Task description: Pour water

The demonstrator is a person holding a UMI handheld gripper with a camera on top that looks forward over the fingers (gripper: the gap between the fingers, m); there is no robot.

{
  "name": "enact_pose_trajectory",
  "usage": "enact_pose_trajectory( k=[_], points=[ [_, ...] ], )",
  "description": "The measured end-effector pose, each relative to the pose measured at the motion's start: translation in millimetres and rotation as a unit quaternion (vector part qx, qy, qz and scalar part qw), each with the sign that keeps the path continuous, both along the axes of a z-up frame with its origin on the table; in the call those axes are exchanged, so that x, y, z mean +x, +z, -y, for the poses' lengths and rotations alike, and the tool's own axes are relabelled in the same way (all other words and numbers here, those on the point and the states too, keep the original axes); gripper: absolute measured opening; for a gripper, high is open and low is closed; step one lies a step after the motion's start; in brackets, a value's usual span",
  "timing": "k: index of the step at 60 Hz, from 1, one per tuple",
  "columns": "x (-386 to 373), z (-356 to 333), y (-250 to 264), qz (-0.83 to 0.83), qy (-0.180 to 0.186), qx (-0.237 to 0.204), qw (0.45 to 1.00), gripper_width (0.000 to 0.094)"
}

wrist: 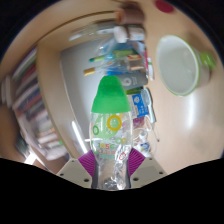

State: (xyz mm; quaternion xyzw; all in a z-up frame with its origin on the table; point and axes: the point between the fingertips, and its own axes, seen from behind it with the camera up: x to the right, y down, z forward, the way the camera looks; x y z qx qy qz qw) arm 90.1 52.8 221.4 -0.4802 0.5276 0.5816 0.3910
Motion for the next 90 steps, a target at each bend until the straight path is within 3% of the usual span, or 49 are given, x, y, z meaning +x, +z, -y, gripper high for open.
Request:
enact_pose_trajectory(
  k=[6, 21, 36, 43, 48, 52, 56, 59, 65, 70, 74, 81, 90],
  points=[
    [29.8, -3.1, 4.4, -0.147, -0.024, 0.015, 0.989, 0.0380],
    [69.2, -2.9, 1.3, -0.321, -0.088, 0.028, 0.942, 0.0381],
    [72.0, -0.9, 2.5, -0.344, -0.092, 0.026, 0.934, 0.0378],
    [63.3, -0.8, 14.3, -0.248, -0.059, 0.031, 0.966, 0.0380],
    [67.0, 1.4, 54.7, -0.126, -0.030, 0.071, 0.989, 0.0377],
    [71.4, 5.8, 91.8, 0.022, 0.000, 0.108, 0.994, 0.0380],
    [101.0, 12.7, 111.0, 0.232, -0.004, 0.121, 0.965, 0.0382],
    [132.5, 17.9, 132.4, 0.386, -0.038, 0.098, 0.916, 0.0381],
    [226.1, 36.5, 148.5, 0.633, -0.116, 0.040, 0.764, 0.0382],
    [304.7, 53.7, 112.6, 0.735, -0.144, -0.028, 0.662, 0.0384],
    [334.5, 65.9, 67.5, 0.759, -0.141, -0.087, 0.629, 0.0383],
    [370.0, 76.5, -37.8, 0.768, -0.106, -0.148, 0.613, 0.0391],
    [380.6, 83.3, -106.0, 0.761, -0.098, -0.164, 0.621, 0.0411]
  ],
)
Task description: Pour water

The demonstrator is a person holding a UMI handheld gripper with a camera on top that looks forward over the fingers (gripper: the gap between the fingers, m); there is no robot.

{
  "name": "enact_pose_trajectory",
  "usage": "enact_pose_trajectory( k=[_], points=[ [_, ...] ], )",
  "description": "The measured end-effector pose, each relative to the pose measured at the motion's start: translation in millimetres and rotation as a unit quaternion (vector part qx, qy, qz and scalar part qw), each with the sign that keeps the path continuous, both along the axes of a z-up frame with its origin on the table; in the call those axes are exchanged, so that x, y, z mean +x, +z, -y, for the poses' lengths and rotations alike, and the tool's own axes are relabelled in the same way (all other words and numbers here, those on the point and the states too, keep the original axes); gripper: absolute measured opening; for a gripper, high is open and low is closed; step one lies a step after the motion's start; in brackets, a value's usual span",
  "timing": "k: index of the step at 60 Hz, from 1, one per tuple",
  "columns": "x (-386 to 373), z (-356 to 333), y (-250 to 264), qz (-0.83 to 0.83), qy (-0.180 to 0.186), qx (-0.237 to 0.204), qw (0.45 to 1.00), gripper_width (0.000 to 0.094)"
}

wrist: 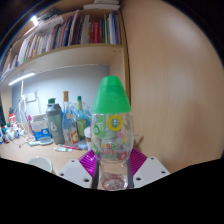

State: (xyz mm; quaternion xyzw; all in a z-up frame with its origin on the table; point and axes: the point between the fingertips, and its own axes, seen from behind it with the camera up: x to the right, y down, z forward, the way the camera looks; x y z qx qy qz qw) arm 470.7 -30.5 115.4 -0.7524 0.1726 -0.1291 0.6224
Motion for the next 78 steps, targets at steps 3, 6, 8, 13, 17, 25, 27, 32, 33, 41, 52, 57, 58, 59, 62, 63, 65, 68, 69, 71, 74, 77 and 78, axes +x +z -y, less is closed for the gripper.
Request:
enact_pose_trajectory(
  k=[3, 6, 8, 13, 17, 25, 27, 32, 33, 41, 52, 57, 58, 59, 62, 63, 65, 68, 69, 71, 74, 77, 78],
  points=[
    [3.7, 1.5, -16.4, -0.004, -0.004, -0.003, 1.000, 0.0421],
    [5.1, 3.8, -36.2, -0.005, -0.007, -0.017, 1.000, 0.0428],
    [6.2, 5.7, -36.9, 0.002, -0.006, -0.012, 1.000, 0.0440],
    [7.4, 7.2, -34.0, 0.006, -0.007, 0.014, 1.000, 0.0444],
    [7.4, 9.6, -35.3, -0.001, -0.011, 0.016, 1.000, 0.0443],
    [7.7, 7.7, -36.2, 0.001, -0.014, 0.004, 1.000, 0.0482],
    [7.8, 9.0, -38.5, -0.006, -0.016, -0.006, 1.000, 0.0513],
    [8.2, 21.6, -51.9, -0.037, -0.032, -0.046, 0.998, 0.0756],
    [7.2, 25.0, -51.8, -0.041, -0.034, -0.049, 0.997, 0.0809],
    [-18.6, 56.4, -42.1, -0.051, -0.030, -0.054, 0.997, 0.0838],
    [-85.6, 133.2, -6.1, -0.039, -0.025, -0.080, 0.996, 0.0841],
    [-122.6, 170.8, 16.4, -0.041, -0.015, -0.085, 0.995, 0.0819],
    [-136.7, 181.5, 22.0, -0.042, -0.017, -0.086, 0.995, 0.0838],
    [-147.3, 189.4, 27.0, -0.042, -0.014, -0.086, 0.995, 0.0838],
    [-177.8, 213.9, 42.6, -0.042, -0.009, -0.088, 0.995, 0.0837],
    [-187.7, 222.3, 47.3, -0.042, -0.009, -0.090, 0.995, 0.0838],
    [-201.9, 236.3, 55.1, -0.040, -0.003, -0.094, 0.995, 0.0838],
    [-227.9, 258.1, 67.2, -0.035, -0.001, -0.097, 0.995, 0.0839],
    [-238.4, 265.4, 72.0, -0.034, 0.000, -0.098, 0.995, 0.0840],
    [-255.9, 278.3, 80.2, -0.031, 0.005, -0.099, 0.995, 0.0839],
    [-282.0, 295.9, 93.1, -0.028, 0.013, -0.097, 0.995, 0.0846],
    [-304.9, 312.8, 105.3, -0.029, 0.016, -0.093, 0.995, 0.0850],
    [-309.7, 317.6, 108.3, -0.032, 0.018, -0.093, 0.995, 0.0850]
  ],
)
